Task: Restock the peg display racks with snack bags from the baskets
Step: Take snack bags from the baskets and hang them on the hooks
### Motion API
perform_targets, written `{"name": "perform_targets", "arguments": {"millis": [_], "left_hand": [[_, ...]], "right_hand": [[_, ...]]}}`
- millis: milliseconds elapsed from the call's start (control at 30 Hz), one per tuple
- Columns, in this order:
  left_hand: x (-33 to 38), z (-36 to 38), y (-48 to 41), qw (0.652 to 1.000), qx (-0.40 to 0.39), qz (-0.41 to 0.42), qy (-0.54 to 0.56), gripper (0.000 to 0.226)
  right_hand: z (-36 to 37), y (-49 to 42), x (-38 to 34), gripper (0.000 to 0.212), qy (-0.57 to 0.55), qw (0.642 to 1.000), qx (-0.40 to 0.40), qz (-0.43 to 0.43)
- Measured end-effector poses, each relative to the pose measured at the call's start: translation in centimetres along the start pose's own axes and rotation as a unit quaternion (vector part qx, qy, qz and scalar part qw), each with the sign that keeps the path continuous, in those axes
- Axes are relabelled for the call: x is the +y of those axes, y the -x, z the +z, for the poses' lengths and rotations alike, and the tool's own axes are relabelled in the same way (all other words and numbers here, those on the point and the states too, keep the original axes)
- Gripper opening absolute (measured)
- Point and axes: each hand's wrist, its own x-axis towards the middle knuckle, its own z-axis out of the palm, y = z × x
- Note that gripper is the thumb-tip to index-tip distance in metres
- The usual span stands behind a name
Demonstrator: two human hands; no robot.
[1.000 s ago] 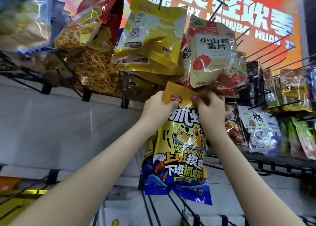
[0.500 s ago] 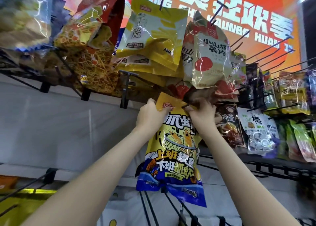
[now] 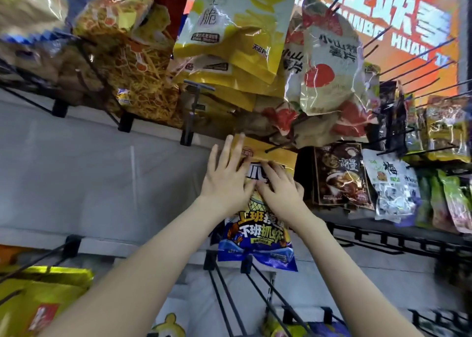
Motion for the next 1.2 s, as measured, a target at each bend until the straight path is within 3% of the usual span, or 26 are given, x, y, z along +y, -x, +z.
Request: {"name": "perform_targets", "arguments": {"millis": [100,433,667,733,833,1000,1100,1200], "left_hand": [[-0.3,0.2,0.4,0.999,-0.044,-0.014,0.021,0.060],[0.1,-3.7,5.2,0.991,-0.083,-0.020,0.103,0.054],[2.2,-10.0,15.8,0.982,-0.087,-0.039,0.164,0.052],[3.0,-12.0,20.7,0.971,-0.092,-0.080,0.204,0.053],[3.9,-14.7,29.2,0.949,-0.139,-0.187,0.211,0.042],[4.7,-19.5,45.7,0.903,-0.238,-0.293,0.206,0.040],[4.3,-21.9,56.0,0.844,-0.337,-0.379,0.173,0.038],[3.5,-23.9,65.8,0.760,-0.428,-0.467,0.145,0.032]], "right_hand": [[0.4,0.6,-0.1,0.054,-0.003,1.000,0.001,-0.002],[0.2,6.0,-1.6,0.056,-0.030,0.999,0.023,-0.023],[0.0,15.7,-6.6,0.044,-0.161,0.984,0.013,-0.082],[0.6,20.4,-8.7,0.038,-0.211,0.973,-0.008,-0.094],[1.5,28.1,-11.7,0.034,-0.287,0.951,-0.076,-0.089],[5.2,42.1,-17.1,0.031,-0.346,0.906,-0.239,-0.059],[8.4,50.6,-20.1,0.034,-0.346,0.863,-0.363,-0.054],[12.4,57.8,-22.6,0.037,-0.327,0.811,-0.485,-0.027]]}}
